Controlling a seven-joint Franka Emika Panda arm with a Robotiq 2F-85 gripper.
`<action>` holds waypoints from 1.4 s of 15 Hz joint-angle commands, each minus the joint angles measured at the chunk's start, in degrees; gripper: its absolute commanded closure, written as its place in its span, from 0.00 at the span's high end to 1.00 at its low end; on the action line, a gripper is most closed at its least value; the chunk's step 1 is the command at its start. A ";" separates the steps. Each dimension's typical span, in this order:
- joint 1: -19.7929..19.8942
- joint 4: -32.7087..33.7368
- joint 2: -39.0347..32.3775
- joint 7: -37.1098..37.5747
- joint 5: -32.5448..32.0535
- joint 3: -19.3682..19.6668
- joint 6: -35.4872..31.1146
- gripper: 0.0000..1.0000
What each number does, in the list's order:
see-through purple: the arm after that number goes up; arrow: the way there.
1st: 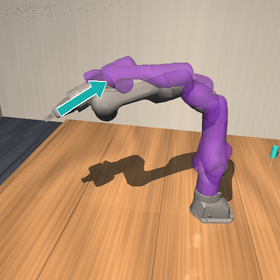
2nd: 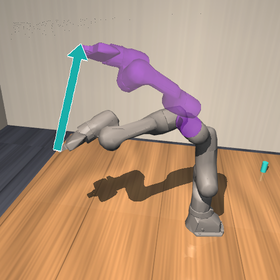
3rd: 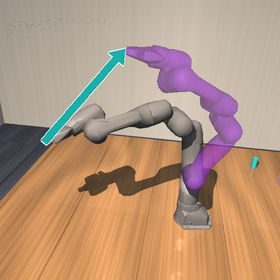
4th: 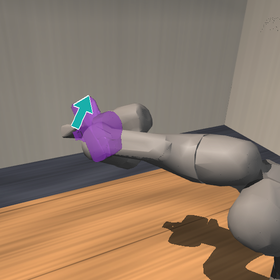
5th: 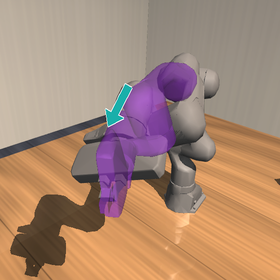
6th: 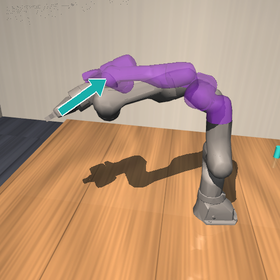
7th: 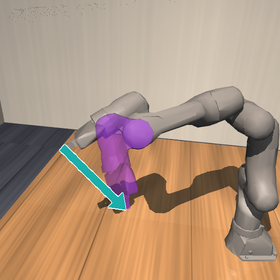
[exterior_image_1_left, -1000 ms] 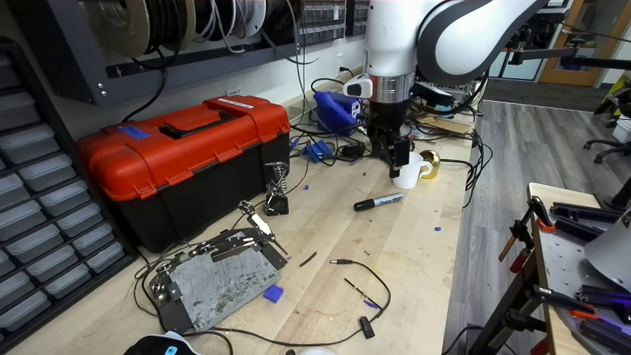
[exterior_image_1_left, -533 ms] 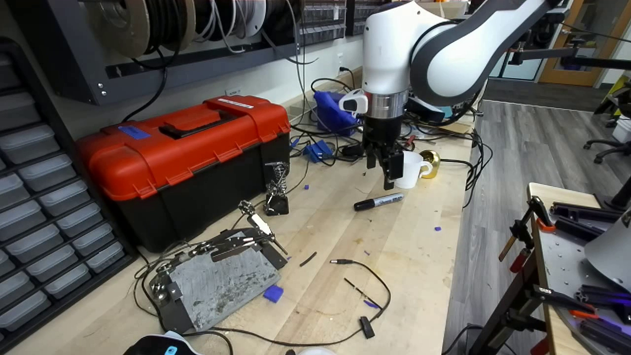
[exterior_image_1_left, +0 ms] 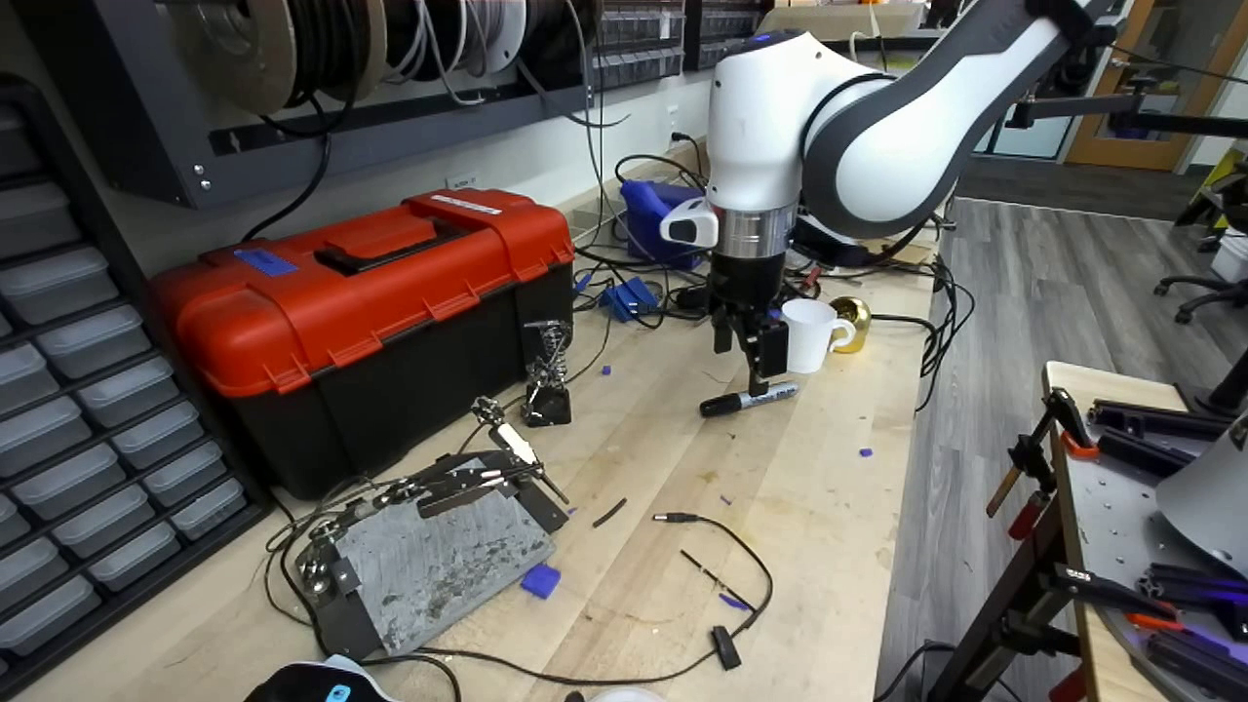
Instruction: Put the black marker in the white mug
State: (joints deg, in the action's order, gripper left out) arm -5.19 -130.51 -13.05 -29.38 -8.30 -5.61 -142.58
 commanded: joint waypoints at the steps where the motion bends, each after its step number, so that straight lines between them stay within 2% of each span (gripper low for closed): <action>1: 1.10 1.48 -1.96 -1.22 0.28 -1.40 -1.08 1.00; 15: 2.31 4.15 -8.12 -0.83 -0.20 -1.80 -0.25 1.00; 16: 2.58 4.26 -8.39 -1.18 0.21 -2.03 -0.38 0.75; 17: 2.56 4.11 -8.43 -0.96 0.04 -2.00 -0.55 0.74; 21: 3.22 3.83 -8.53 -1.59 0.50 -2.58 -1.39 0.44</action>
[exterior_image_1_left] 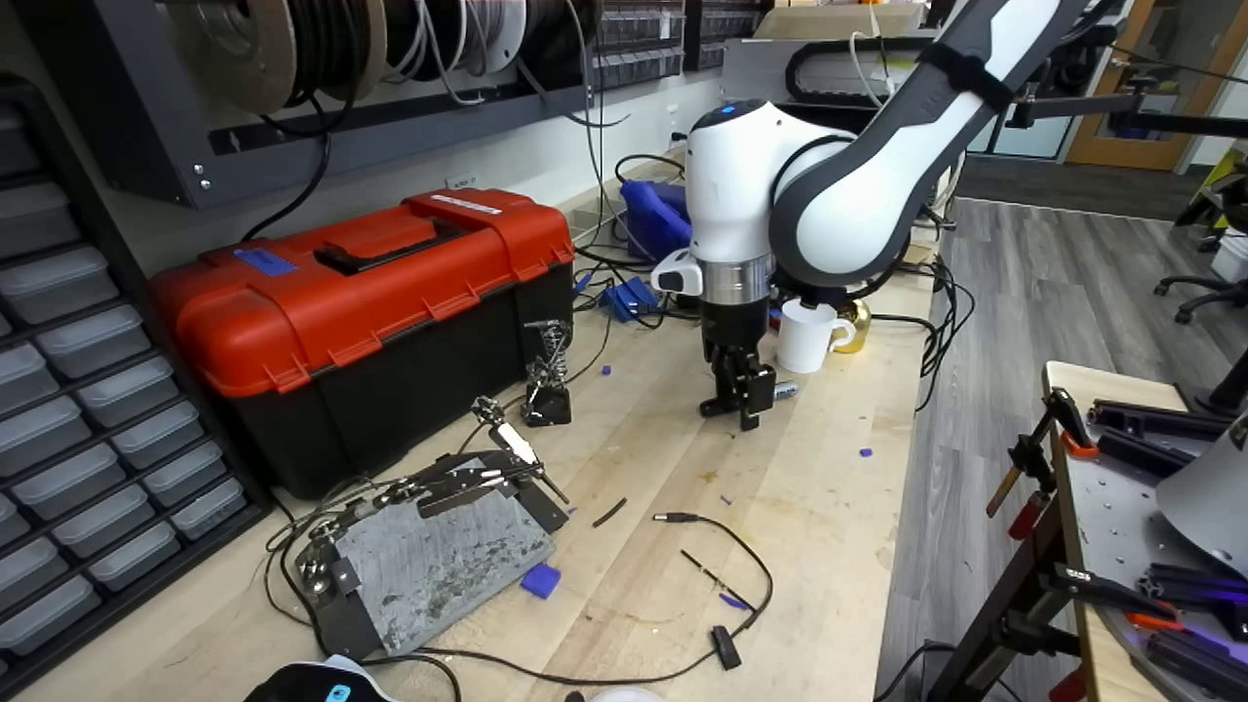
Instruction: Put the black marker in the white mug
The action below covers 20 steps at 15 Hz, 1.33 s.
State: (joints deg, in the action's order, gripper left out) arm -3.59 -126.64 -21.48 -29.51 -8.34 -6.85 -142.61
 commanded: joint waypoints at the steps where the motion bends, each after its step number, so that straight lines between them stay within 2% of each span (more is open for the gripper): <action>1: 1.82 0.00 0.03 -1.64 0.70 -1.47 -1.52 0.36; 6: 2.37 -0.17 0.61 -2.05 0.82 -1.62 -1.54 0.00; 8: 2.45 -0.31 1.10 -1.97 0.87 -1.66 -0.97 0.05; 16: 2.33 -1.98 8.52 -0.02 -0.36 -0.24 3.46 0.05; 20: 3.38 -1.90 12.98 -2.08 2.29 -0.12 6.83 0.05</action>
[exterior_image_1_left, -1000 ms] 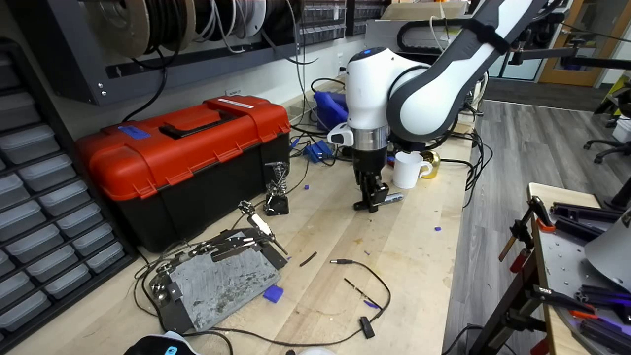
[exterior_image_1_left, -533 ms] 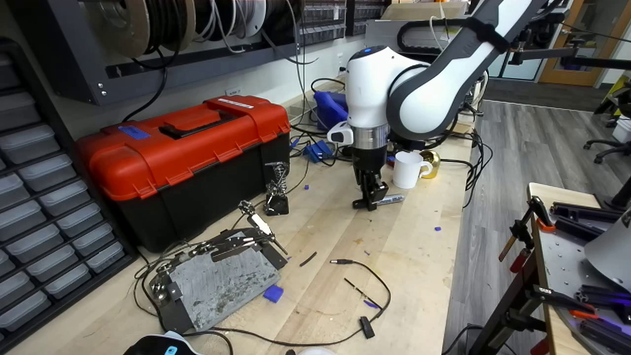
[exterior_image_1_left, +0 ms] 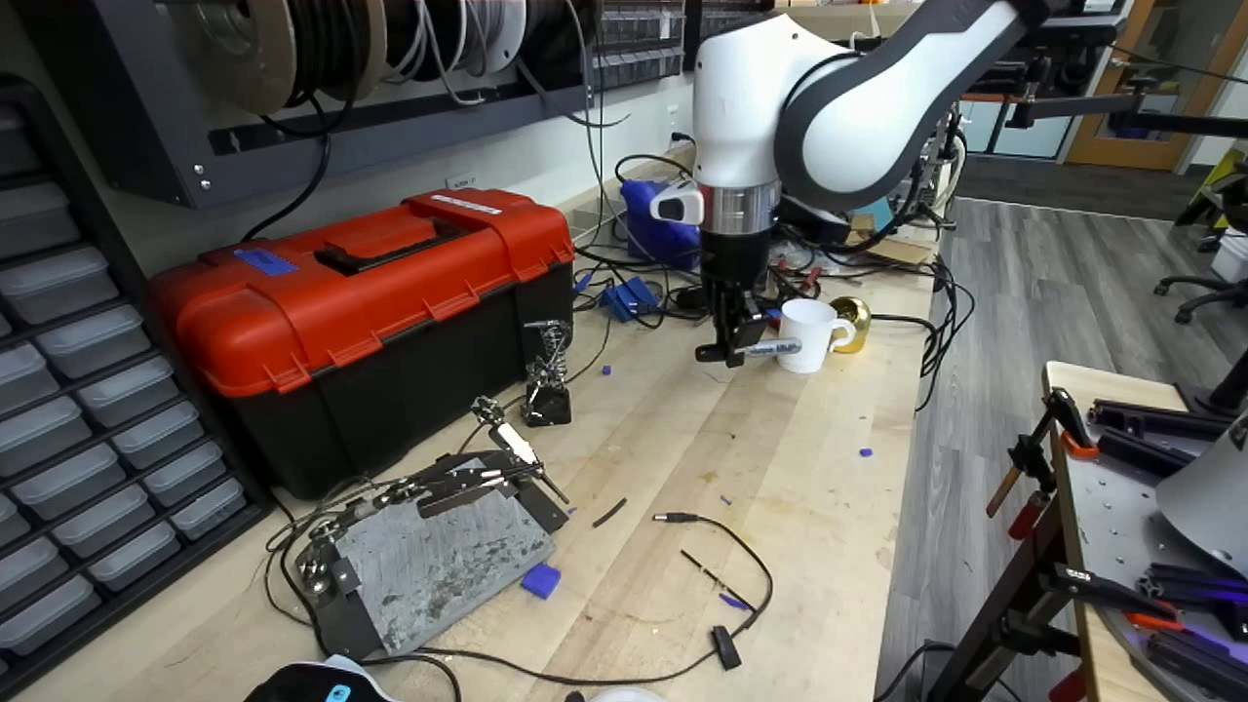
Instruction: Put the black marker in the white mug
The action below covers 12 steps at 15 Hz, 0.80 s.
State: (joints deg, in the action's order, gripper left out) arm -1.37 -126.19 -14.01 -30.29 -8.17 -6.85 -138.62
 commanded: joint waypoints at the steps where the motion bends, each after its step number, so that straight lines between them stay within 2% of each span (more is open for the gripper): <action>1: 1.67 -2.53 6.72 -2.34 3.90 -0.14 3.19 0.05; 7: 3.00 -5.16 13.59 -7.69 13.72 1.96 1.93 0.05; 12: 2.60 -7.96 18.05 -7.66 14.95 5.28 0.75 0.05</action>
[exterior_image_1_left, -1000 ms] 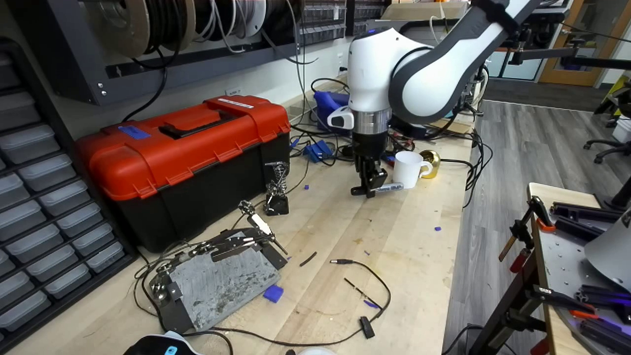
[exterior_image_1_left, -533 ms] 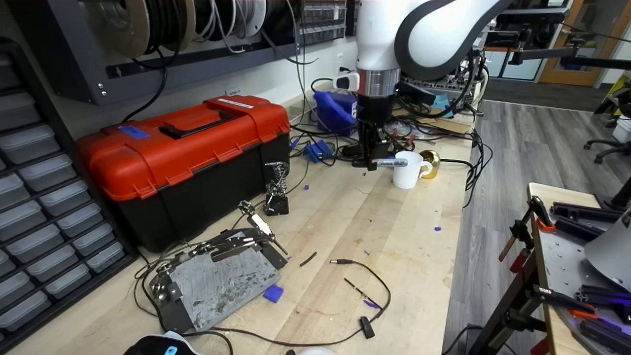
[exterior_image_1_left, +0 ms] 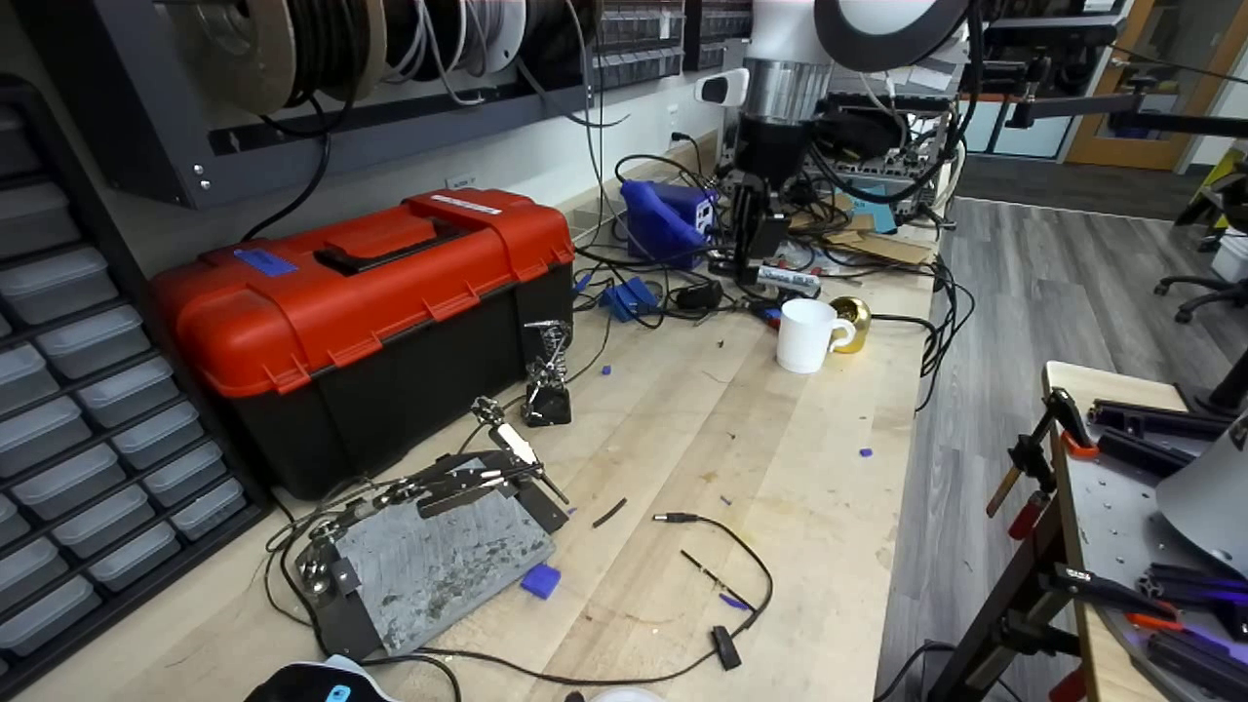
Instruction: Put the black marker in the white mug
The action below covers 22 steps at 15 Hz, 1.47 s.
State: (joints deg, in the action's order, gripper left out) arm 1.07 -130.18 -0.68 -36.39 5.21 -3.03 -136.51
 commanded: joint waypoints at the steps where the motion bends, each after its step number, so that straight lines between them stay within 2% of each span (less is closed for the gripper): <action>1: 0.09 -4.49 5.36 -1.55 1.70 2.03 -1.64 0.05; 5: -0.20 -7.23 7.47 -0.89 1.69 3.75 -4.73 0.05; 12: -0.75 -14.10 9.73 -0.66 3.21 5.62 -15.64 0.05; 19: -3.09 -22.77 10.84 -3.36 12.78 7.57 -29.38 0.05; 22: -2.66 -25.93 11.80 -4.84 16.98 6.89 -33.57 0.05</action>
State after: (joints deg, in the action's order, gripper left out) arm -0.46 -151.24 7.21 -38.62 18.10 2.99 -165.85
